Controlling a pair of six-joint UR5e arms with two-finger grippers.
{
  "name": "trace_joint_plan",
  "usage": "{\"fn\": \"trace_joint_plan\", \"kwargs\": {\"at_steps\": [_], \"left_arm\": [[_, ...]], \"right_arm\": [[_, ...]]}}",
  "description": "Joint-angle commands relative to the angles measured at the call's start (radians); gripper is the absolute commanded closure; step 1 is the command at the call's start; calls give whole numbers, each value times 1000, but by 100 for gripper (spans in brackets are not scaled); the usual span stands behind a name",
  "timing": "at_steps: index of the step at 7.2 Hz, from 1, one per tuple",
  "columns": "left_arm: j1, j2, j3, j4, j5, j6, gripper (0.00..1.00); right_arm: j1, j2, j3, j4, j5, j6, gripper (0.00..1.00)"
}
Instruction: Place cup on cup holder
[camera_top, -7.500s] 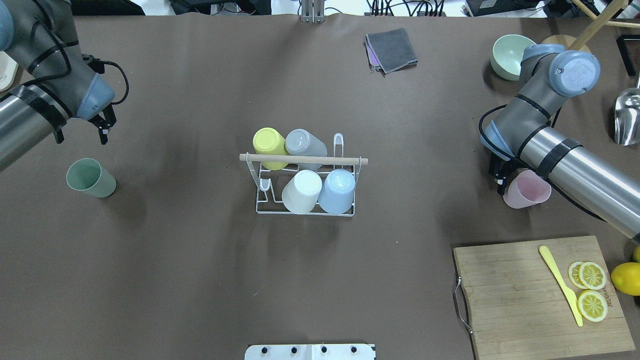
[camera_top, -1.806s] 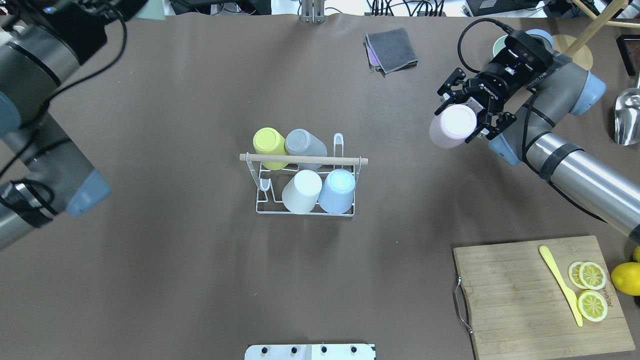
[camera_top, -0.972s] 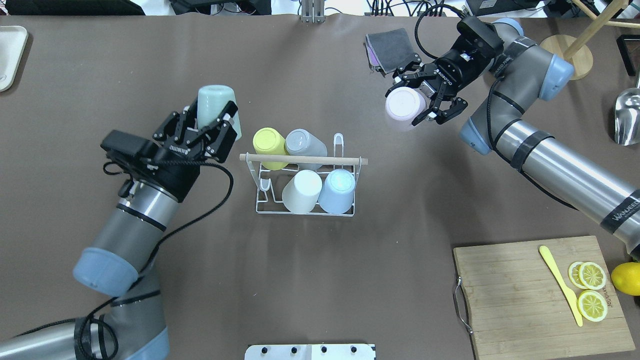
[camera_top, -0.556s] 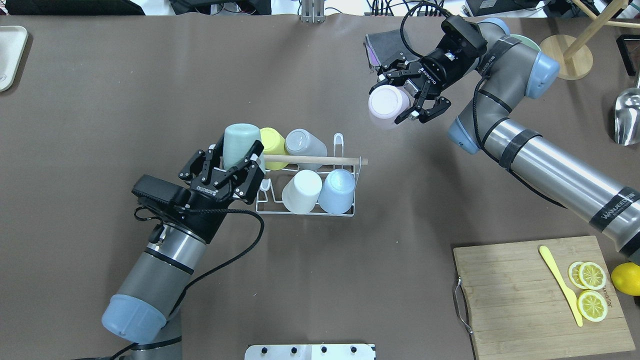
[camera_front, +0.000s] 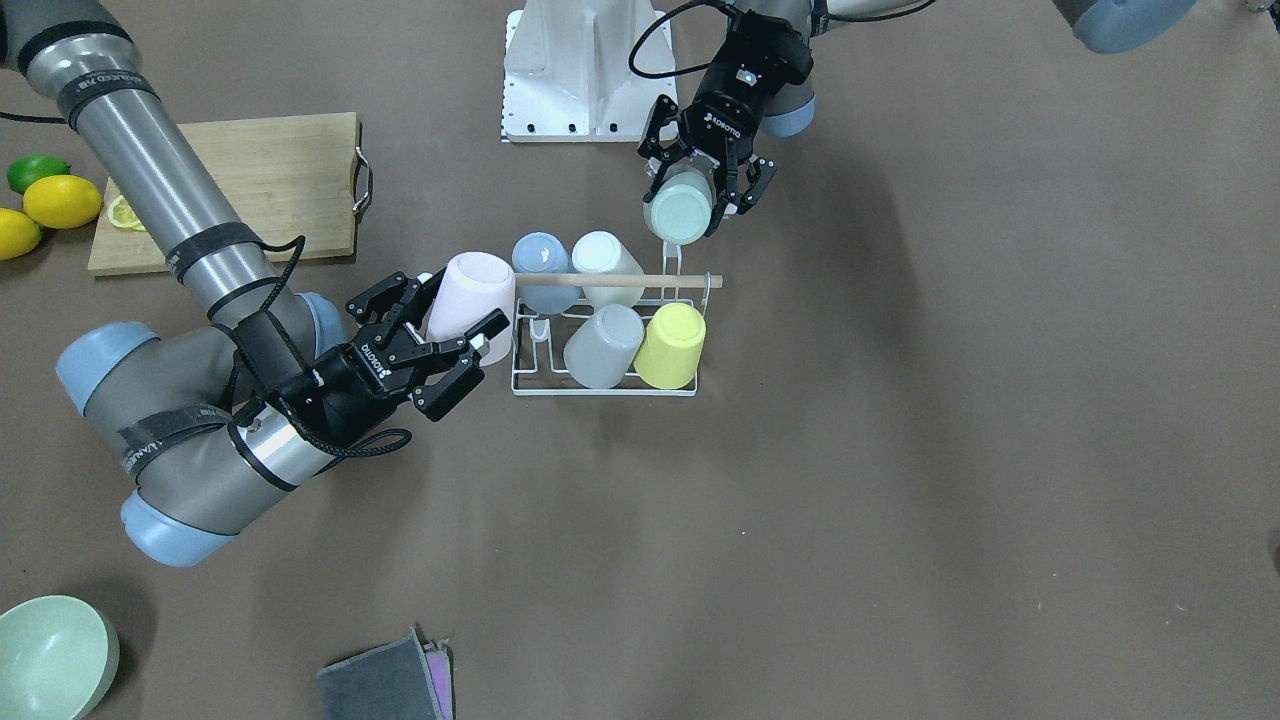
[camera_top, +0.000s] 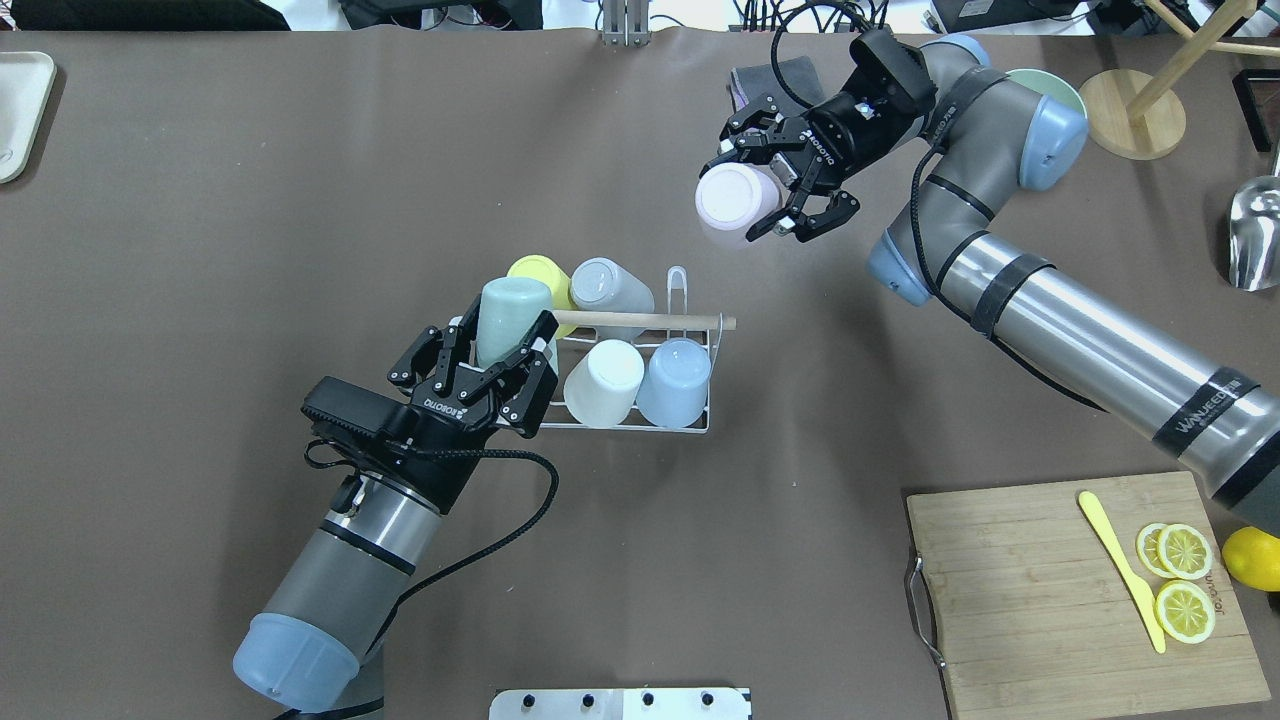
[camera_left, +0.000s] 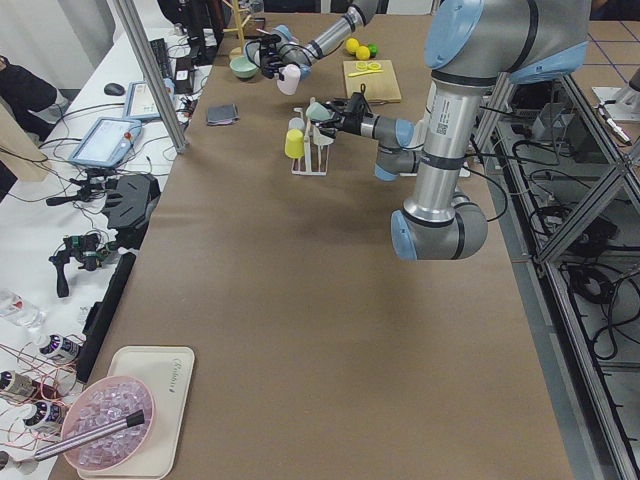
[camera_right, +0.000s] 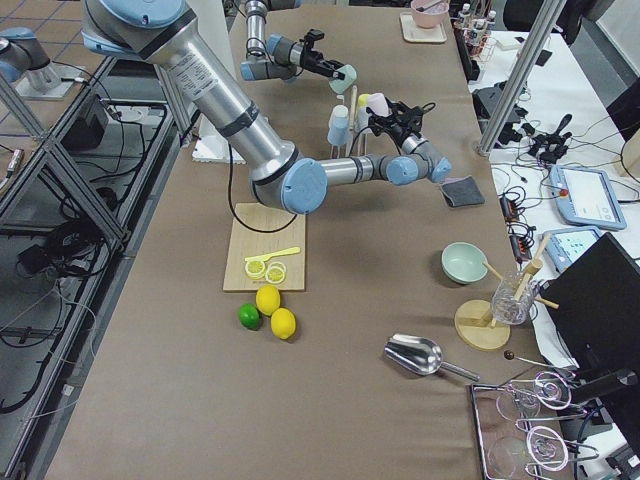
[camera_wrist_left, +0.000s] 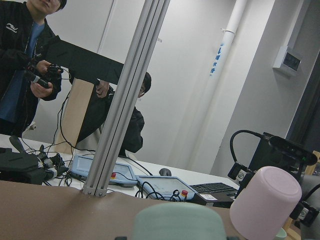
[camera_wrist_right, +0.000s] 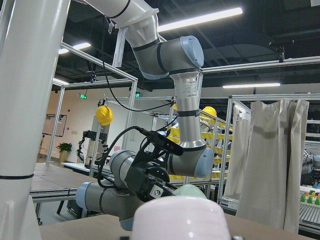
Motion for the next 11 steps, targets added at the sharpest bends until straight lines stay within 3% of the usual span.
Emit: {"fn": "trace_joint_plan", "kwargs": {"at_steps": [1, 8, 9, 10, 11], "left_arm": [[4, -13, 28, 2, 0, 1, 100], [-3, -13, 41, 8, 22, 3, 100], [-3, -13, 42, 11, 23, 3, 100], [-5, -14, 56, 11, 23, 1, 100], [-8, -14, 61, 9, 23, 1, 100]], "right_arm": [[-35, 17, -1, -32, 4, -10, 74], [-98, 20, 2, -68, -2, -18, 65], [-99, 19, 3, -68, -2, -18, 51], [-98, 26, 5, -68, 1, -17, 7], [-98, 26, 5, -66, 1, -18, 0]]}}
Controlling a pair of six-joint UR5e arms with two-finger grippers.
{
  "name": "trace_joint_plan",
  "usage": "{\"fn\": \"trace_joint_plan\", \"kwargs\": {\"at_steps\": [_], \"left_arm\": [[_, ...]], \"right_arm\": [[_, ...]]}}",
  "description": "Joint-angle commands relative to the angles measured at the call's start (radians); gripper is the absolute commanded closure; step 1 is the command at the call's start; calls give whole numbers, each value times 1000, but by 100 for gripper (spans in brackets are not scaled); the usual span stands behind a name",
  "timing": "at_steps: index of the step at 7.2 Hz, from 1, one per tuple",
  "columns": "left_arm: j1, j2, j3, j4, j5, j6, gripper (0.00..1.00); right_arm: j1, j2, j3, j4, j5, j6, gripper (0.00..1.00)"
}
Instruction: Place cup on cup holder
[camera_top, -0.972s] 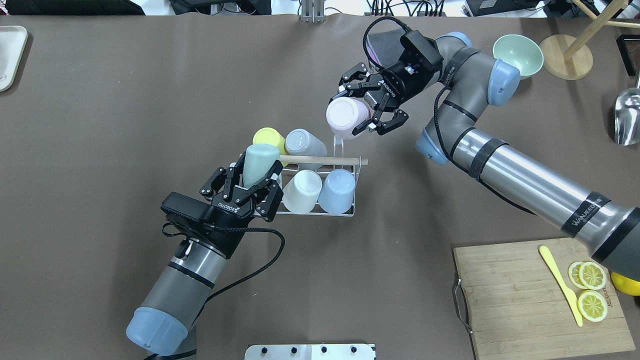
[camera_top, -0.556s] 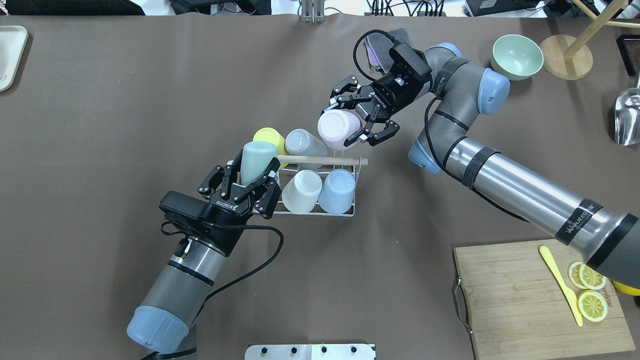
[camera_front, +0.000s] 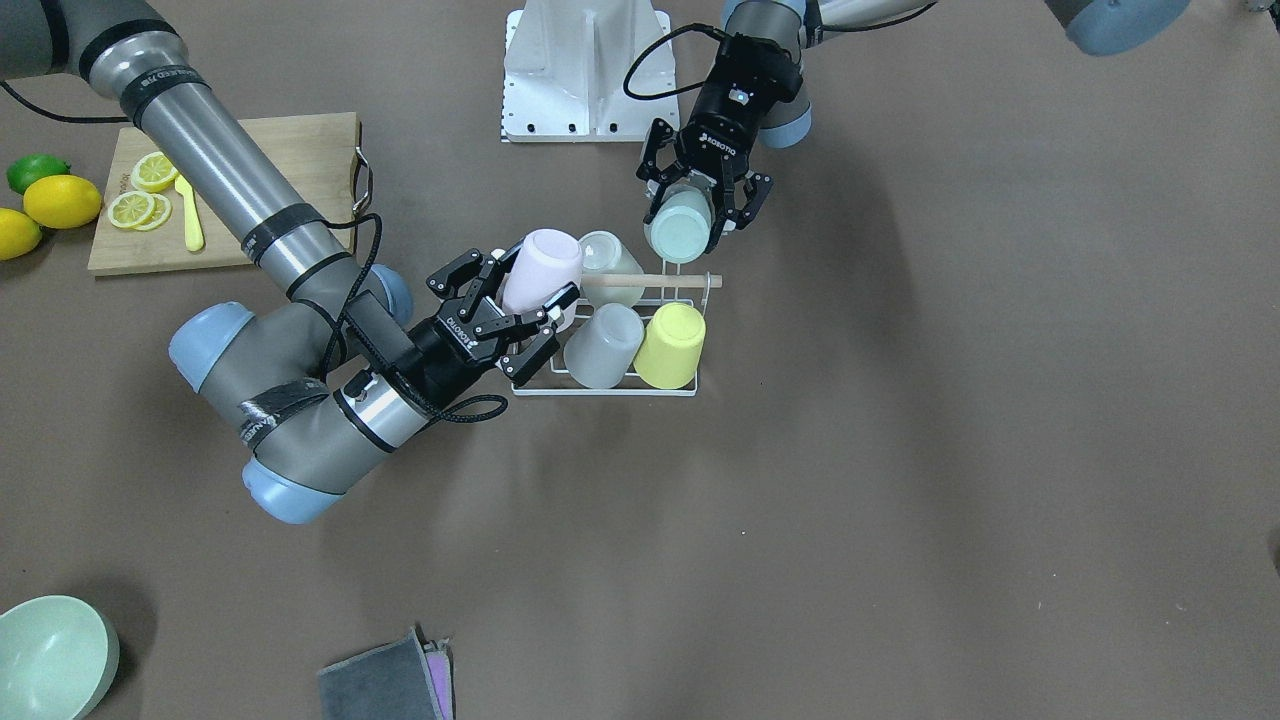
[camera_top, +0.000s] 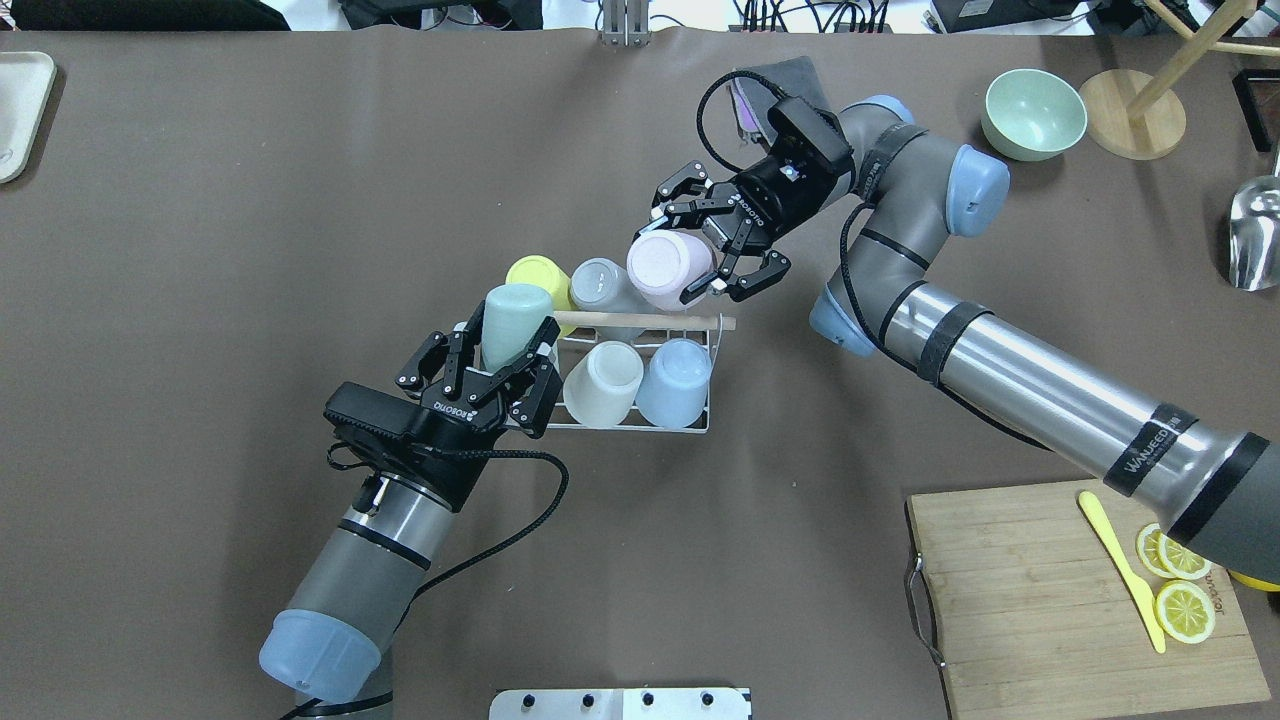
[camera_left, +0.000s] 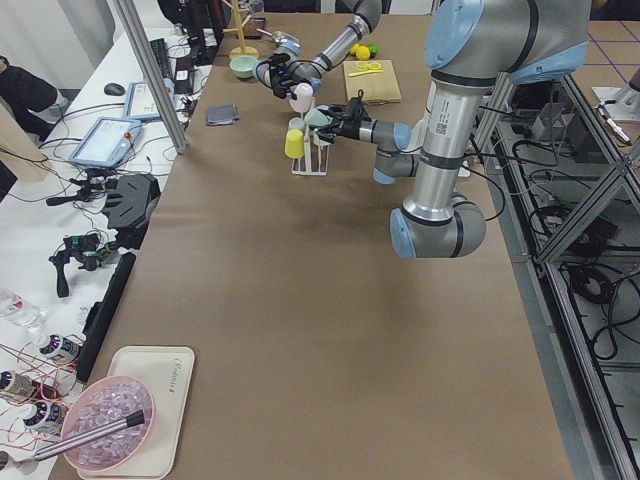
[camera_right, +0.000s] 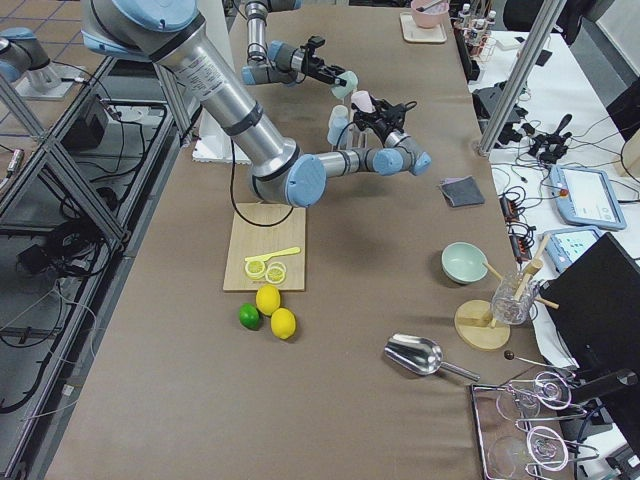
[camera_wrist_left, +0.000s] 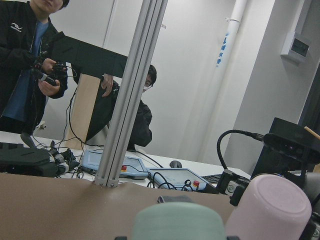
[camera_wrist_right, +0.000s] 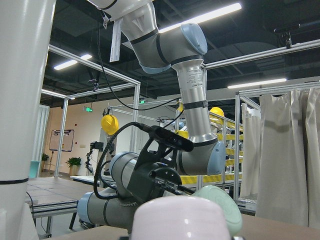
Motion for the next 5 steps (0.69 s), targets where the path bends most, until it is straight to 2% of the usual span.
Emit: {"fn": "trace_joint_plan", "kwargs": {"at_steps": [1, 3, 5], "left_arm": [[-4, -1, 8, -1, 0, -1, 100], [-4, 1, 8, -2, -1, -1, 100], [-4, 1, 8, 1, -1, -1, 98]], "right_arm": [[0, 2, 1, 3, 3, 1, 0], [20, 1, 2, 3, -1, 1, 0], [98, -45, 24, 1, 6, 13, 0]]}}
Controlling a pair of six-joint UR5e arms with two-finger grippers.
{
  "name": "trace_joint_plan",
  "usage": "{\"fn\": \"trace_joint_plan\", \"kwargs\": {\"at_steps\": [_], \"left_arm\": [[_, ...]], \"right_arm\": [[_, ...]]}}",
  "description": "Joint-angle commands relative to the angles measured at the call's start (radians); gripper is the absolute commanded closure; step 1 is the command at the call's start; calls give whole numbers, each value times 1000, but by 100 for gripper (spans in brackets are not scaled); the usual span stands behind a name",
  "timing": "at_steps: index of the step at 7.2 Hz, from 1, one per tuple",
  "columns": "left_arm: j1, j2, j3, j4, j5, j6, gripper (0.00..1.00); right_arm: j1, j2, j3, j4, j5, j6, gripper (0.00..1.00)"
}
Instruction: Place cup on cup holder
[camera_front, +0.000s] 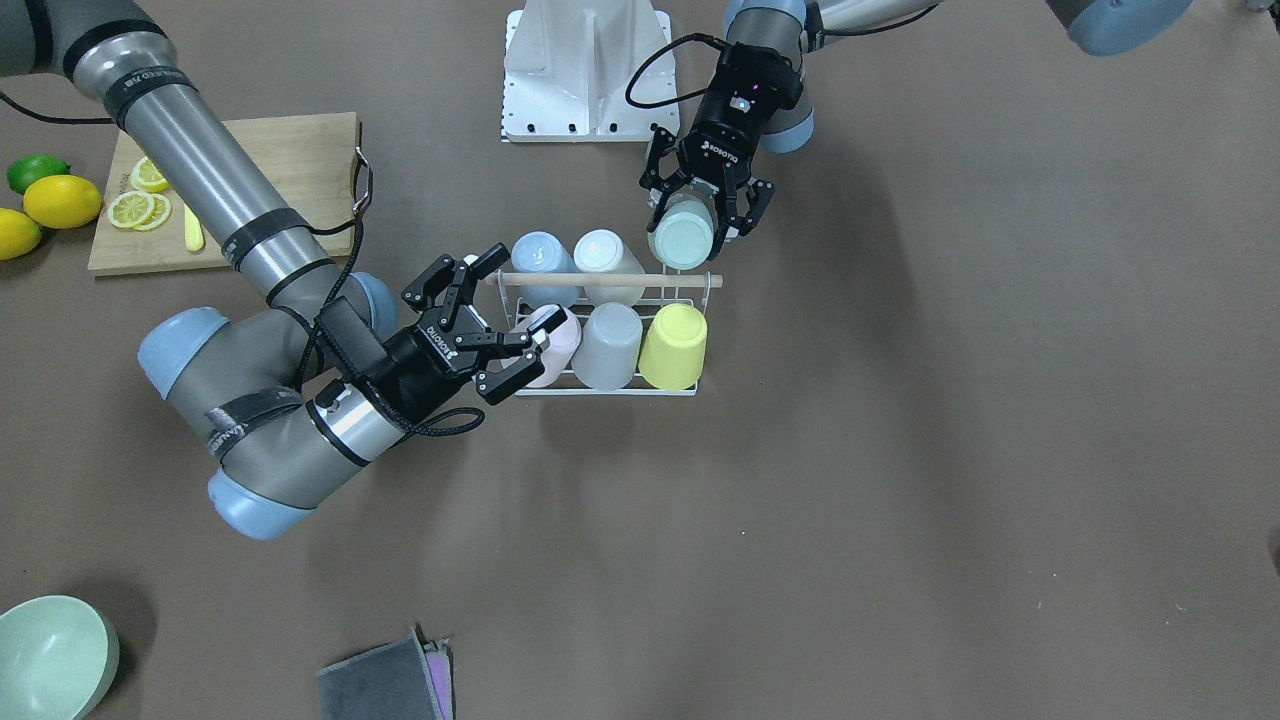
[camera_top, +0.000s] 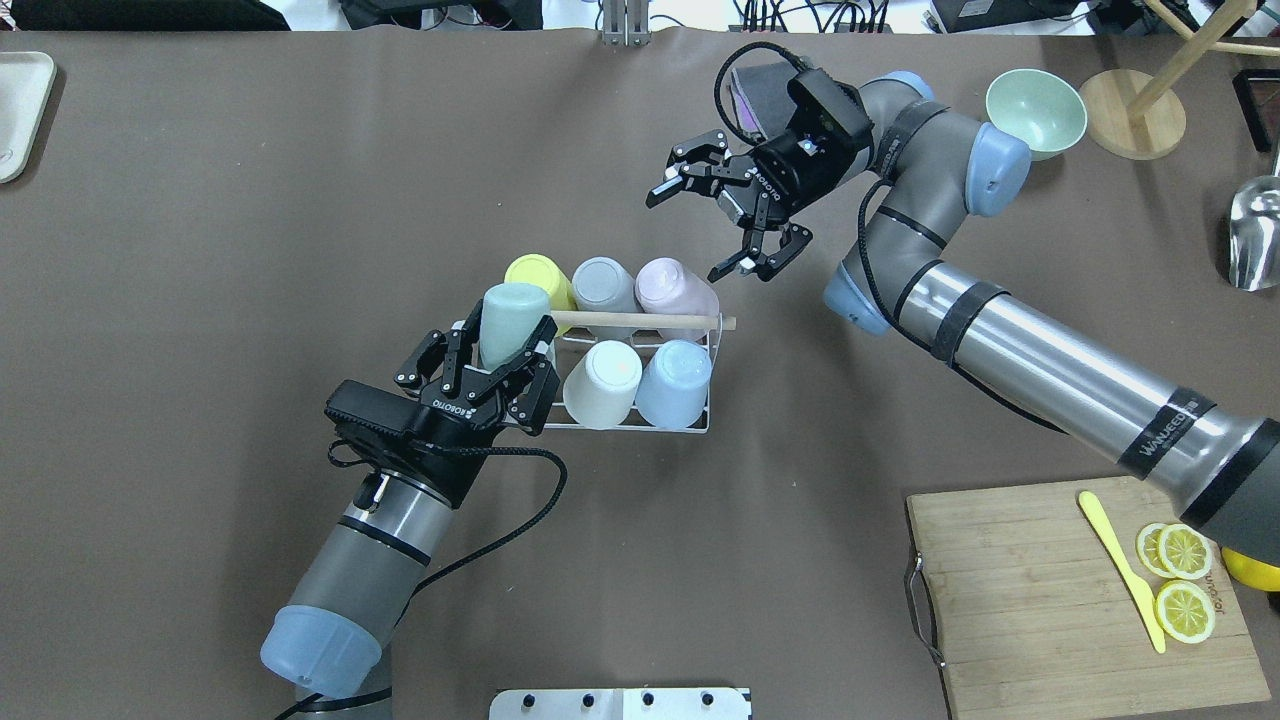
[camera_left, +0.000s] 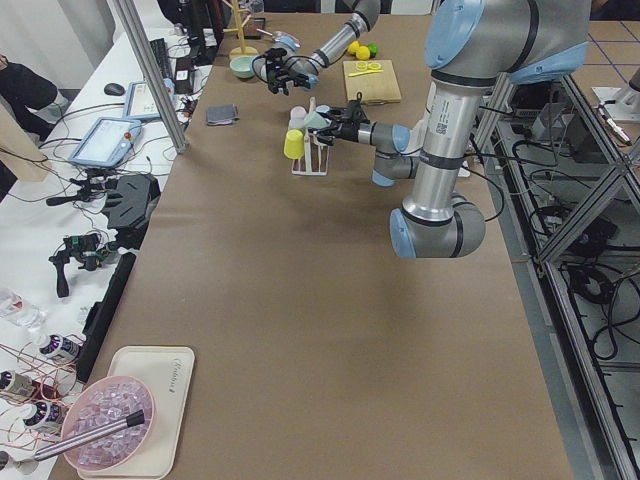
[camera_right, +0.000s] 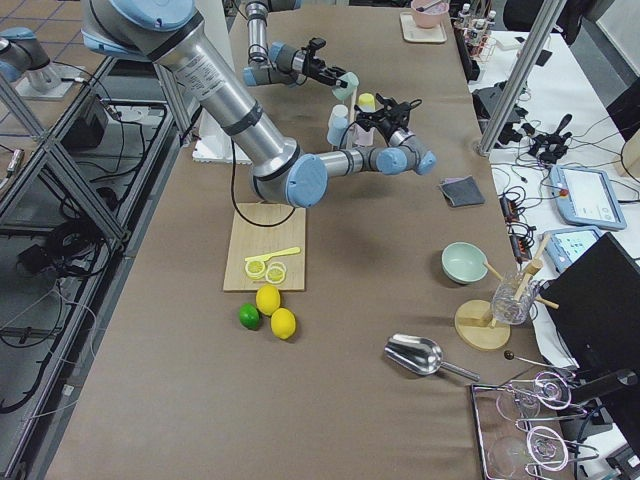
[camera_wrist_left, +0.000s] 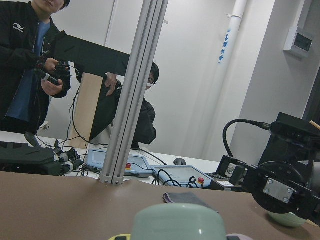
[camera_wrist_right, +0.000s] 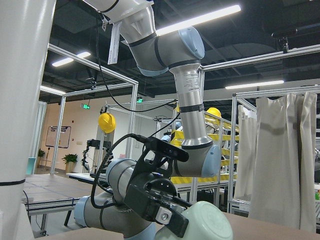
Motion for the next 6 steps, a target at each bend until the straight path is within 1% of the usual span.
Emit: {"fn": "trace_joint_plan", "kwargs": {"at_steps": [1, 2, 3, 4, 5, 6], "left_arm": [[1, -1, 11, 1, 0, -1, 99], [0, -4, 21, 1, 1, -2, 99], [-2, -4, 23, -4, 1, -2, 99], [-3, -4, 22, -1, 0, 1, 62], [-15, -3, 22, -4, 1, 34, 3], [-17, -3, 20, -7, 1, 38, 2]], "right_arm": [[60, -70, 34, -1, 9, 55, 0], [61, -139, 101, -2, 36, 122, 1], [51, -229, 179, -2, 67, 269, 1], [54, -292, 206, 1, 80, 495, 1], [52, -331, 208, 1, 134, 693, 1], [52, -336, 208, -8, 221, 920, 1]]}}
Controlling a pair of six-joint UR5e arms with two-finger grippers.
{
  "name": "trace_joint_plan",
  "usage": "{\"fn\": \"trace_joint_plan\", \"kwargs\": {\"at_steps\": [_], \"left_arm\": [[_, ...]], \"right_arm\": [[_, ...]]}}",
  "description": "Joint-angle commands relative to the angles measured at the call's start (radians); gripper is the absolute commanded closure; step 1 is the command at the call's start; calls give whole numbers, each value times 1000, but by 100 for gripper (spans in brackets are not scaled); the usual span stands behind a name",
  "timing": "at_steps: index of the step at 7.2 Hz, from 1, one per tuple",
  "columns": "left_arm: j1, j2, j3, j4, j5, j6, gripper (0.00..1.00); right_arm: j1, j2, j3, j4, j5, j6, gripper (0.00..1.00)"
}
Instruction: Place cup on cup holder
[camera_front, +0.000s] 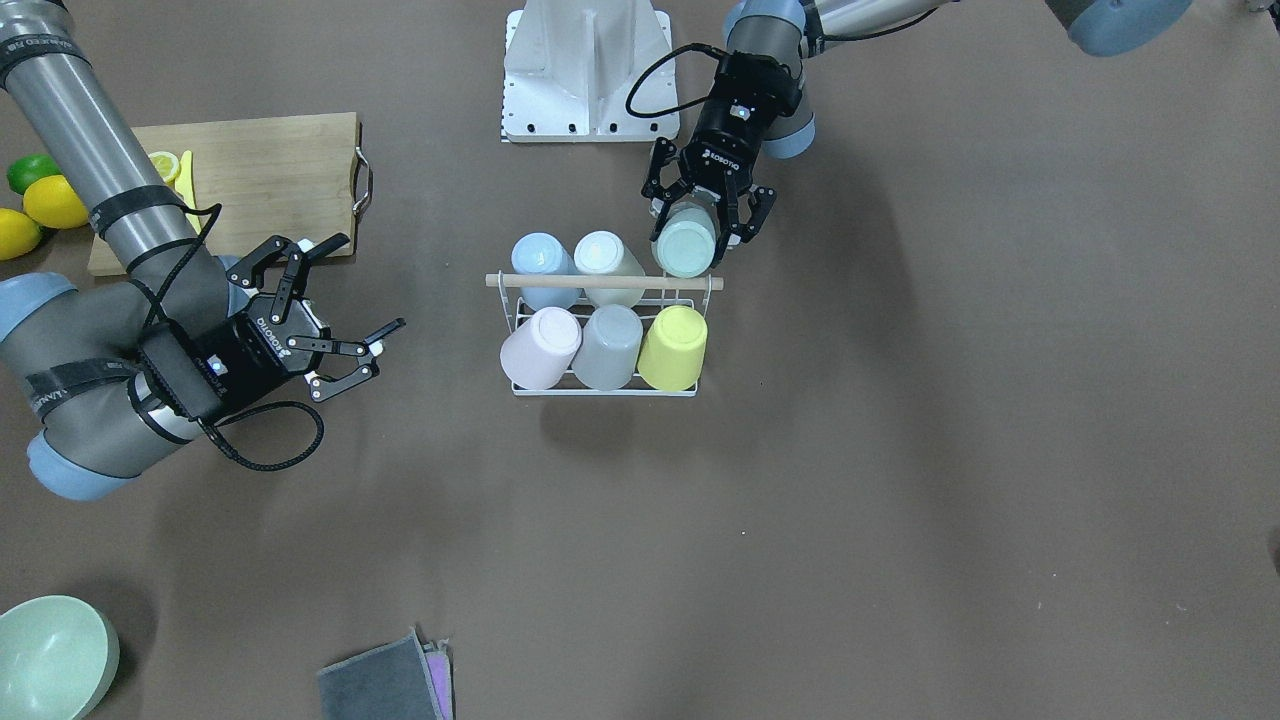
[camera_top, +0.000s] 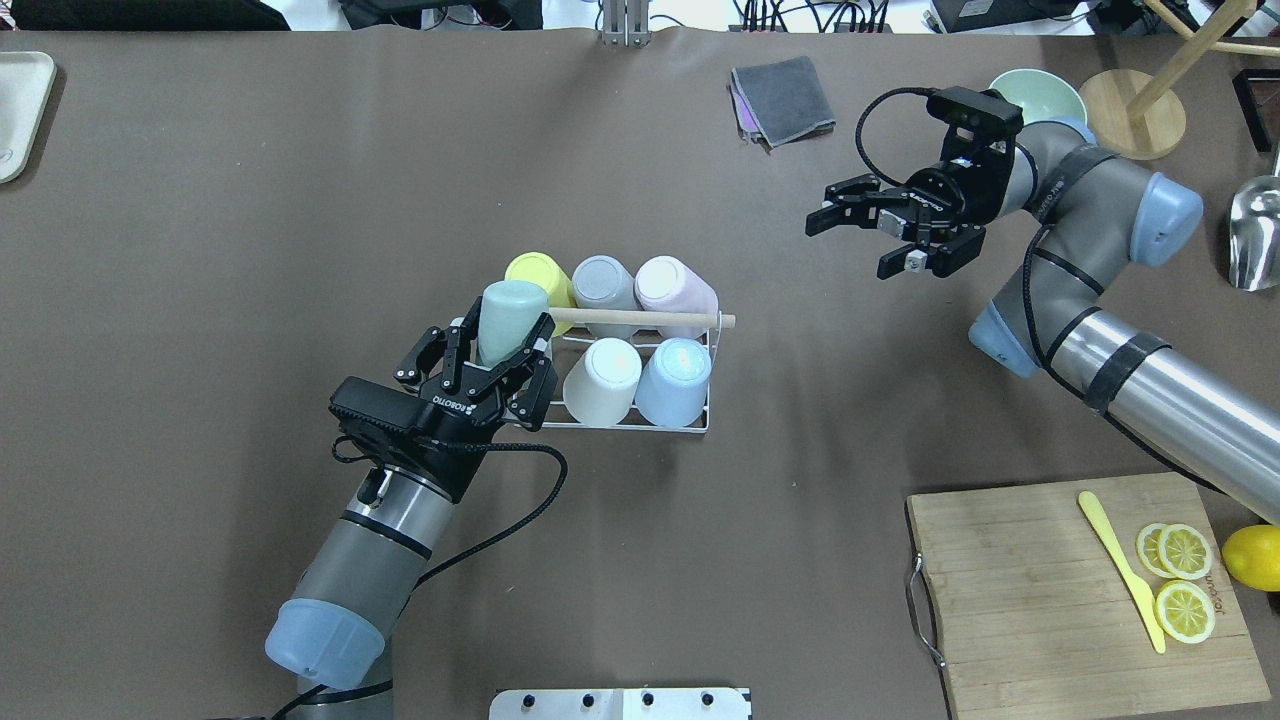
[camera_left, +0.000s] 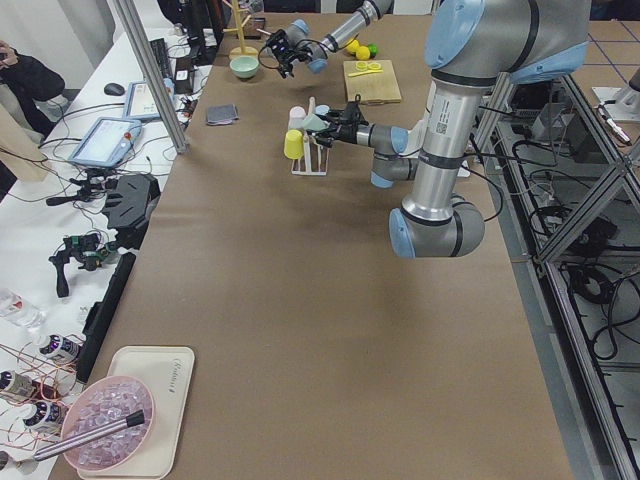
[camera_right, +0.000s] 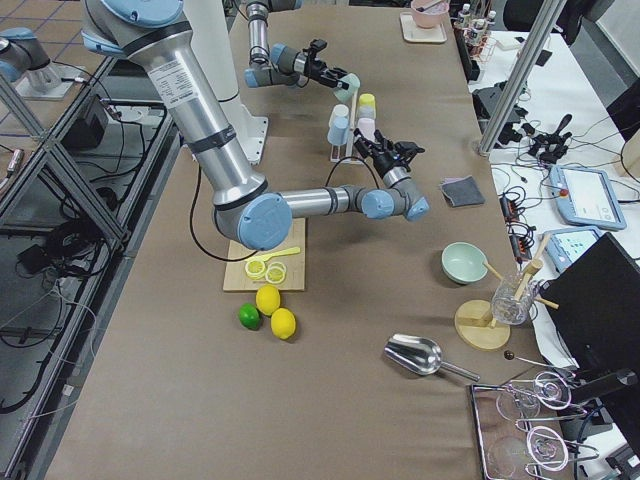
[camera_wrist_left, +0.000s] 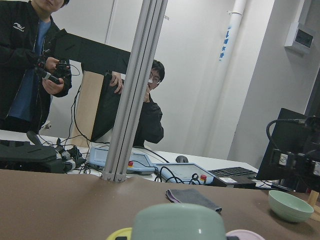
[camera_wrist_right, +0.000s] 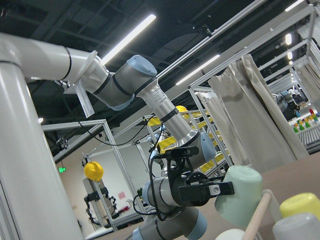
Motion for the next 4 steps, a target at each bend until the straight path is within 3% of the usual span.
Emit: {"fn": "trace_joint_plan", "kwargs": {"at_steps": [1, 4], "left_arm": [[-7, 1, -1, -3, 0, 13, 2], [-34, 4, -13, -2, -1, 16, 2]], "right_arm": [[19, -22, 31, -89, 142, 465, 1], [124, -16, 239, -550, 95, 936, 1]]}}
